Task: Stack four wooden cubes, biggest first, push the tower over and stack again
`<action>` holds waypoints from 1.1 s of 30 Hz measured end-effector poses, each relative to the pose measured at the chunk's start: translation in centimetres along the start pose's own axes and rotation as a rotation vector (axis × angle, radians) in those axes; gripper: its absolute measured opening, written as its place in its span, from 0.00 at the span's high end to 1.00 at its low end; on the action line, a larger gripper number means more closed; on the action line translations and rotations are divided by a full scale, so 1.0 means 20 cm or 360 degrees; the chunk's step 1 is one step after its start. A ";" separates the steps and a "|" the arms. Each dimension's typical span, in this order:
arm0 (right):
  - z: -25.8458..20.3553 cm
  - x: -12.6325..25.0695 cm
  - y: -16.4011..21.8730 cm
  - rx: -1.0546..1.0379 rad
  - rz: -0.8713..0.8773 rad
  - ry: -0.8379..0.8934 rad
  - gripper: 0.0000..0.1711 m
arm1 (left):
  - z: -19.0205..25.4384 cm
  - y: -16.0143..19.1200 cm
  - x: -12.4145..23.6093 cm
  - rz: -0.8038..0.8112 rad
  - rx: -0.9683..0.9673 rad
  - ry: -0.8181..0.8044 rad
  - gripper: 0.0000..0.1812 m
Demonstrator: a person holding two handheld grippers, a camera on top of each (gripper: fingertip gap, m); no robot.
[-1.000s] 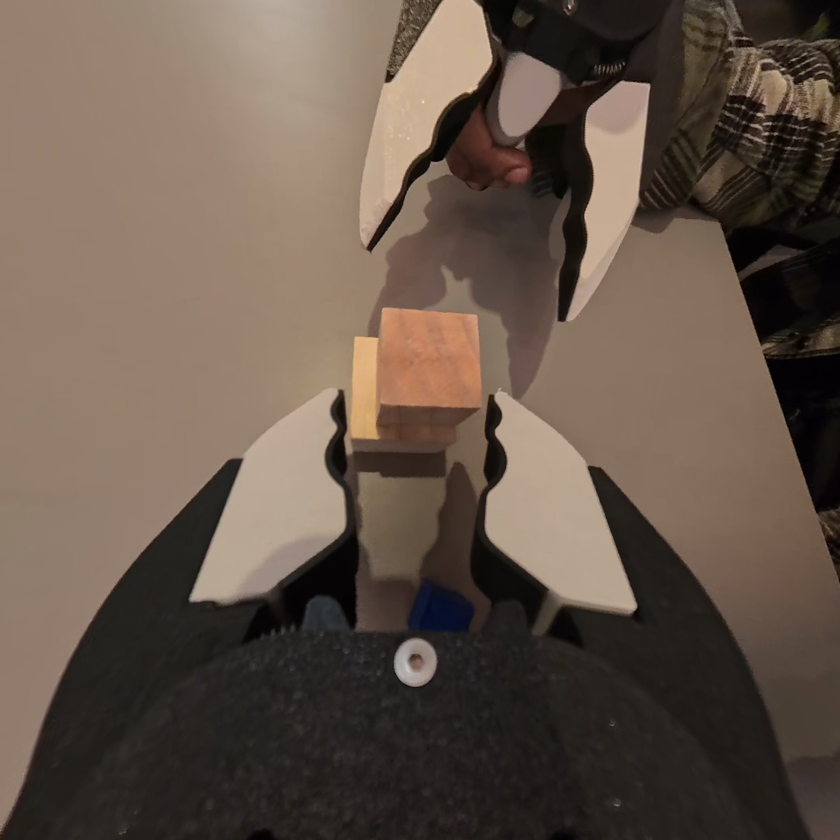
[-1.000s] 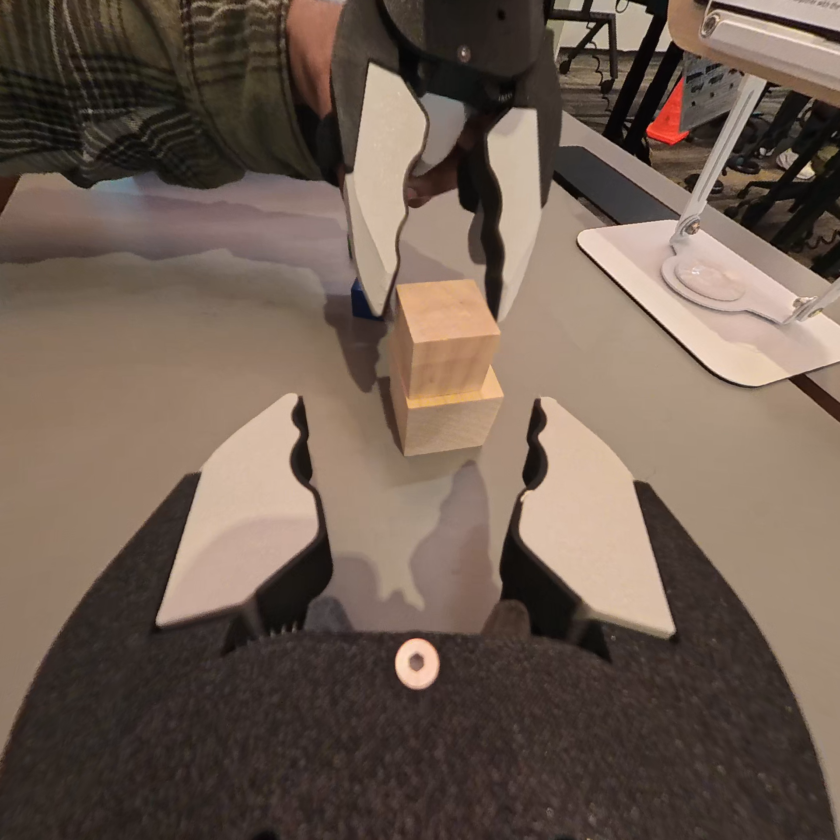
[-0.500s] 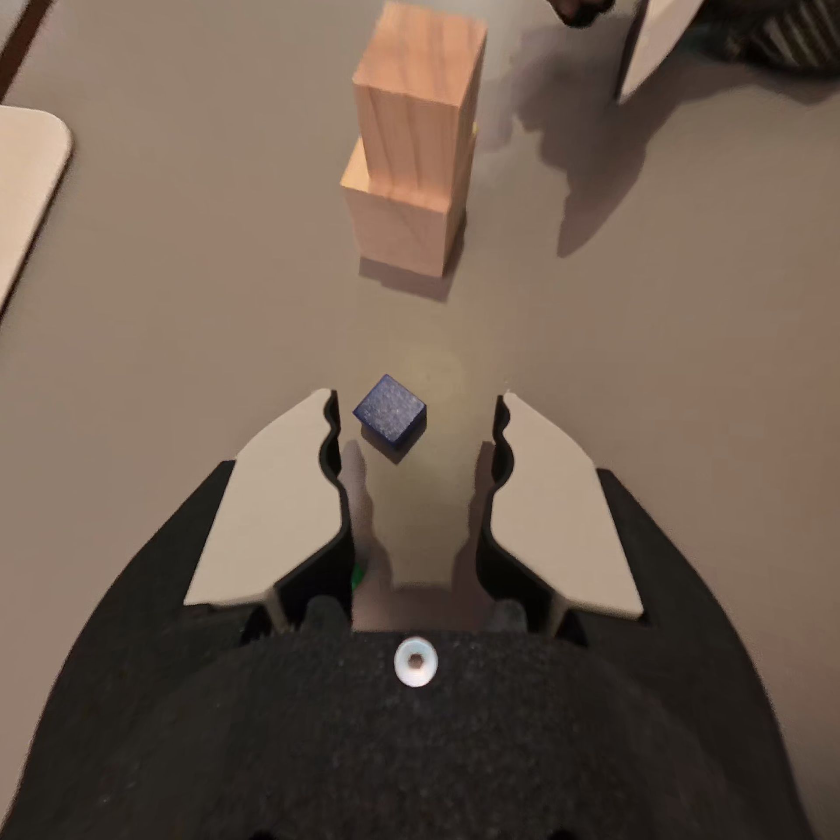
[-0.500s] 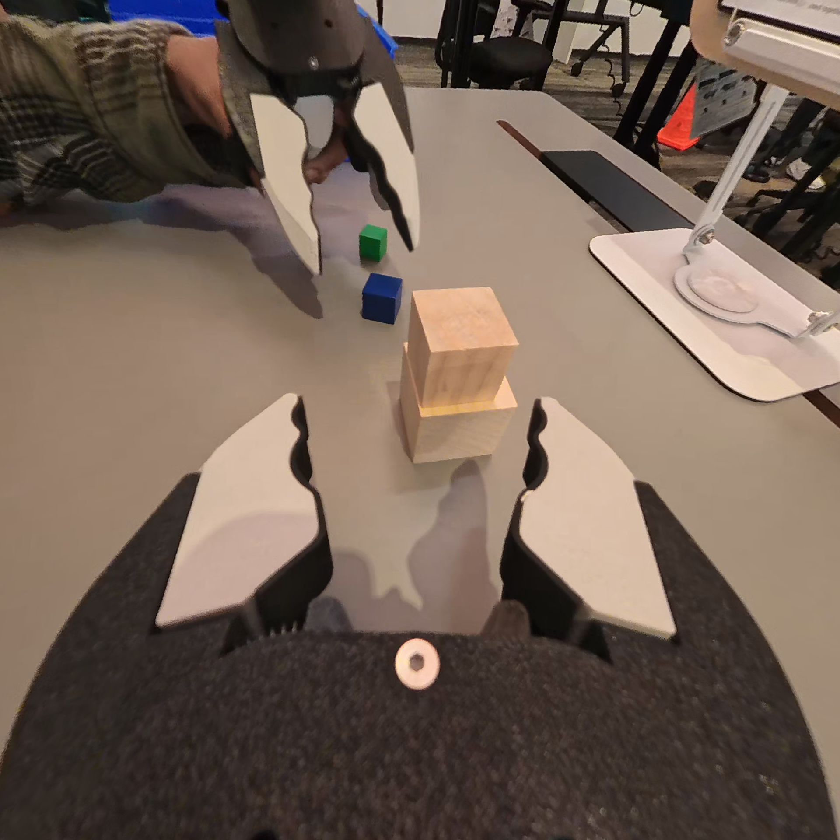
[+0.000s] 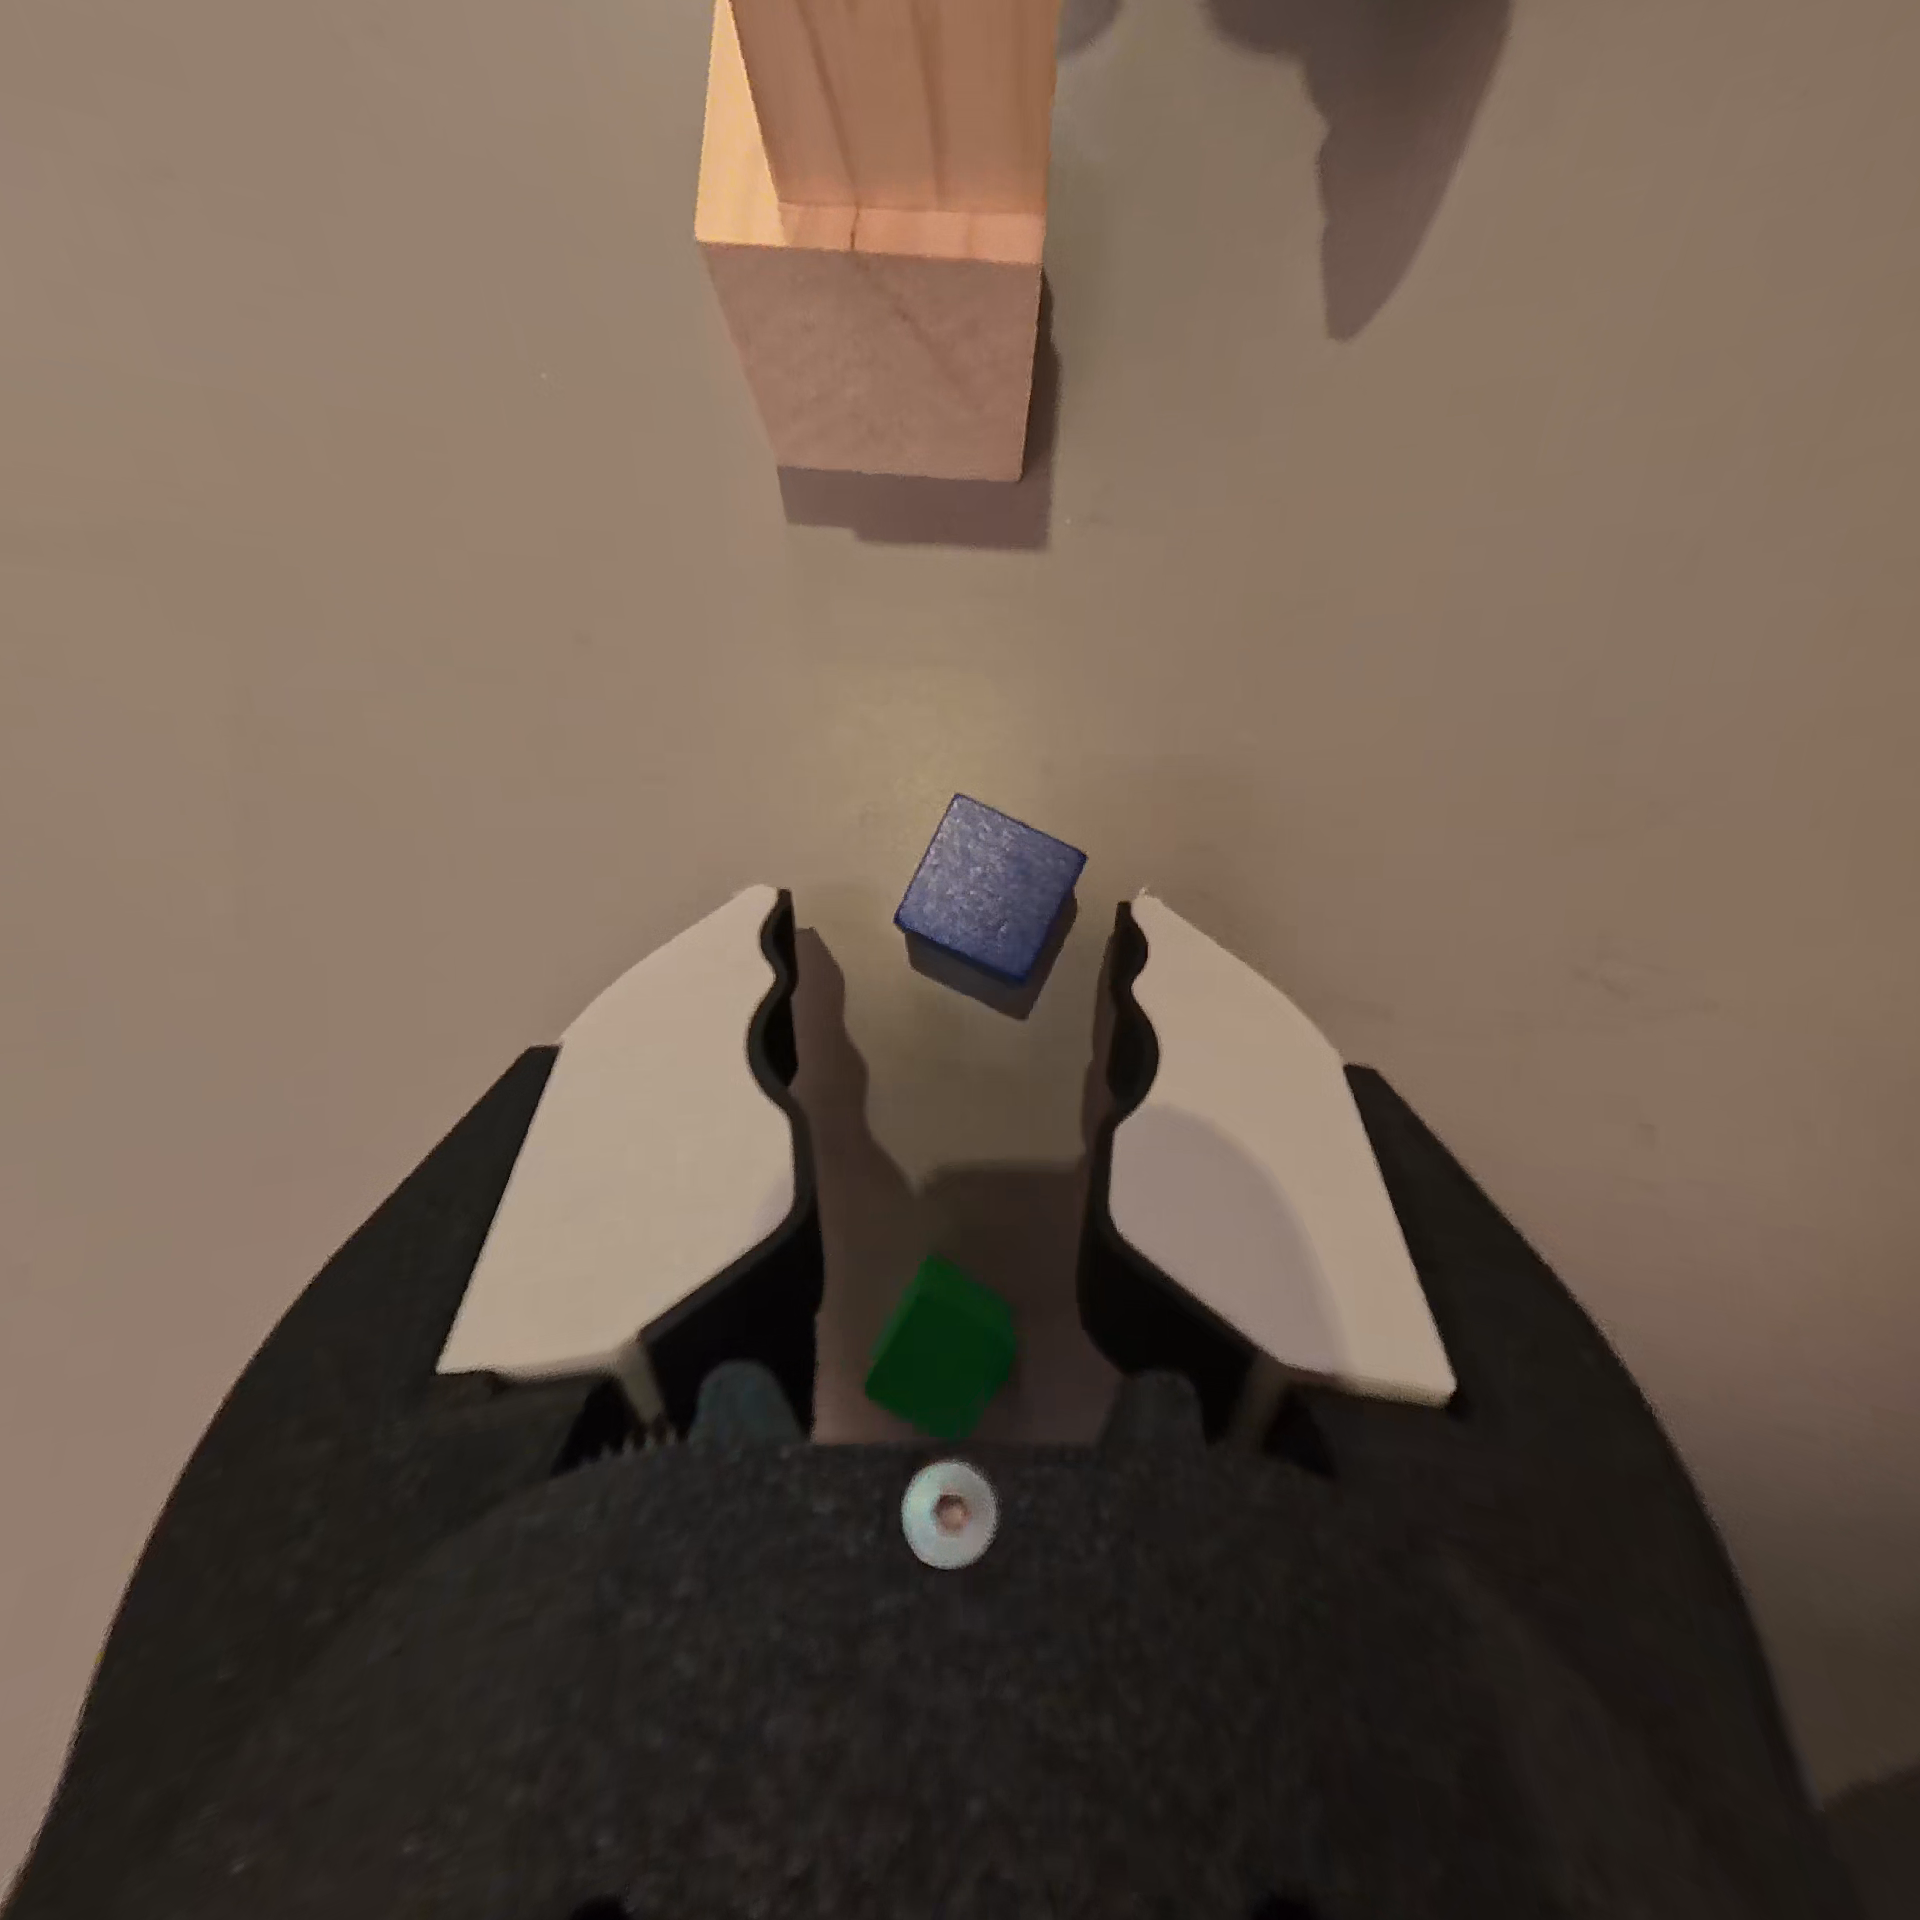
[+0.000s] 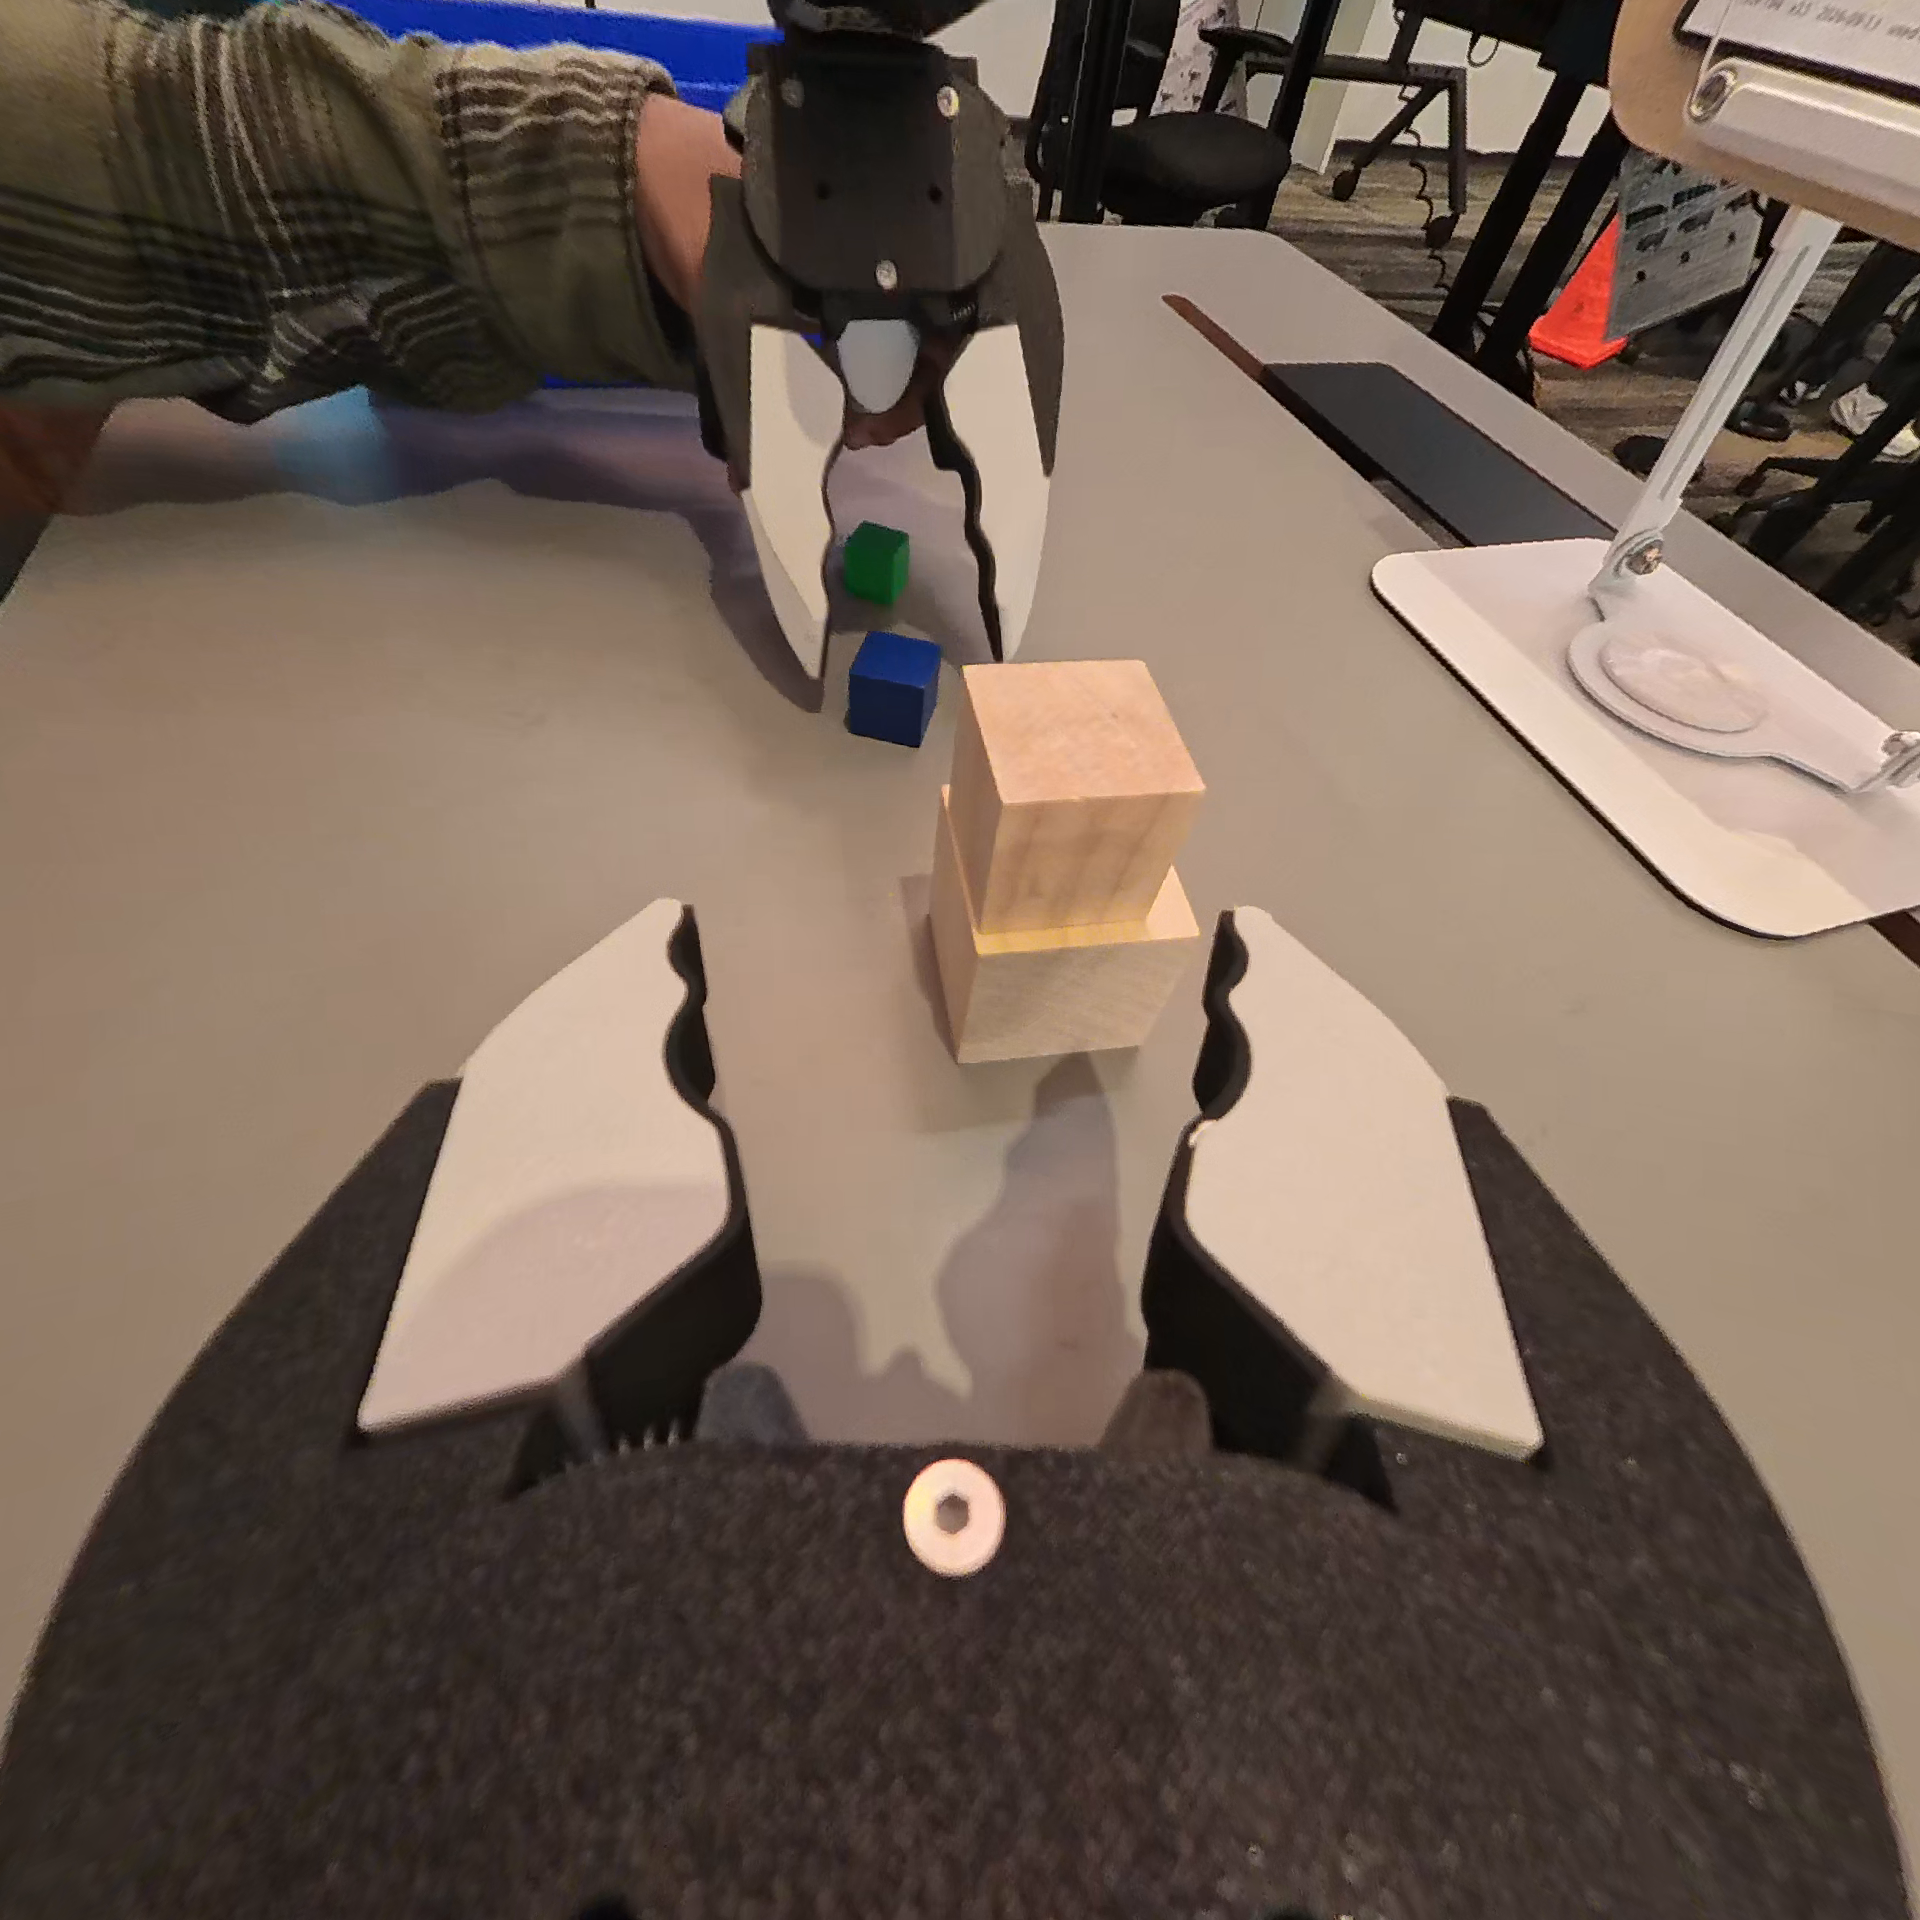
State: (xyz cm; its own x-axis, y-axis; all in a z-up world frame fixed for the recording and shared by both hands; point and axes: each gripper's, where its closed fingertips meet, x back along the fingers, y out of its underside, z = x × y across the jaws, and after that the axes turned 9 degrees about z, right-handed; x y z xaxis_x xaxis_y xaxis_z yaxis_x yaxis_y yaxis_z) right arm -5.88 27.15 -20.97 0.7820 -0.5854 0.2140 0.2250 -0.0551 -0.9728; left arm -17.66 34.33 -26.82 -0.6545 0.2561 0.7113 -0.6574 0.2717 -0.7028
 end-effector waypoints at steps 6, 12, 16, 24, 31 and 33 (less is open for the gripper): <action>0.00 0.00 0.01 0.0000 -0.0013 -0.0006 0.47 | 0.01 0.02 -0.02 0.0002 -0.0025 0.0040 0.77; 0.00 -0.01 0.02 -0.0008 -0.0018 -0.0006 0.47 | 0.04 0.00 -0.03 0.0042 -0.0002 0.0109 0.84; 0.02 0.00 0.02 -0.0012 -0.0012 0.0019 0.47 | 0.01 -0.14 0.03 0.0212 0.0135 0.0044 0.85; 0.02 0.01 0.00 -0.0021 0.0001 0.0028 0.47 | -0.07 -0.58 0.20 0.0479 0.0236 -0.0126 0.85; 0.03 0.02 -0.01 -0.0030 0.0027 0.0040 0.47 | -0.03 -0.73 0.00 0.0397 0.0164 -0.0055 0.85; 0.03 0.03 -0.02 -0.0027 0.0031 0.0044 0.47 | -0.03 -0.72 -0.04 0.0369 0.0169 -0.0036 0.85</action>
State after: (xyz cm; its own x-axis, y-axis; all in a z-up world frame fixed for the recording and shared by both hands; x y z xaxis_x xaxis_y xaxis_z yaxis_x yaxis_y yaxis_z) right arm -5.16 27.39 -20.50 0.7695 -0.6088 0.1929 0.1999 -0.0573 -0.9781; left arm -7.40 30.81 -17.29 -0.8000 0.2789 0.5313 -0.5233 0.1089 -0.8452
